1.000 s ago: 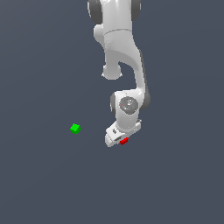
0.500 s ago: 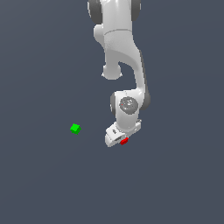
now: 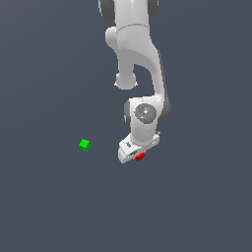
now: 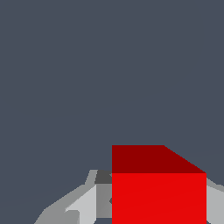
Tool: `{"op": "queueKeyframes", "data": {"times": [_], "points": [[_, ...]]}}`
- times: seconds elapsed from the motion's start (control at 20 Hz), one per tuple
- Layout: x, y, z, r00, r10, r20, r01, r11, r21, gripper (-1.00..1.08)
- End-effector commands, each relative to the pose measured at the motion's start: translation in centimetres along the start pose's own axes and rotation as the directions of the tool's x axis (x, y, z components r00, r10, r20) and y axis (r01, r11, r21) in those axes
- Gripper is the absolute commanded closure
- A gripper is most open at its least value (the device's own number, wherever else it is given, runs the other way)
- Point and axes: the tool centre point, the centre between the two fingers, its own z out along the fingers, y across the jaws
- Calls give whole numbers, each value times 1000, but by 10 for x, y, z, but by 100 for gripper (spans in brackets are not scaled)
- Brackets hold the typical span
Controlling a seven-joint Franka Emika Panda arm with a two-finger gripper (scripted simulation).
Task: Stack the red cube on top of the green cube.
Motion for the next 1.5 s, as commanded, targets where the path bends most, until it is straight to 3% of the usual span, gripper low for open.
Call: {"op": "queueKeyframes", "data": {"times": [0.0, 0.45, 0.9, 1.15, 1.45], "points": [[0, 0, -16, 1000, 0, -2, 0, 1000, -1, 108], [0, 0, -70, 1000, 0, -2, 0, 1000, -1, 108], [-2, 3, -76, 1000, 0, -3, 0, 1000, -1, 108], [-19, 20, -71, 1000, 0, -3, 0, 1000, -1, 108], [-59, 58, -60, 1000, 0, -2, 0, 1000, -1, 108]]}}
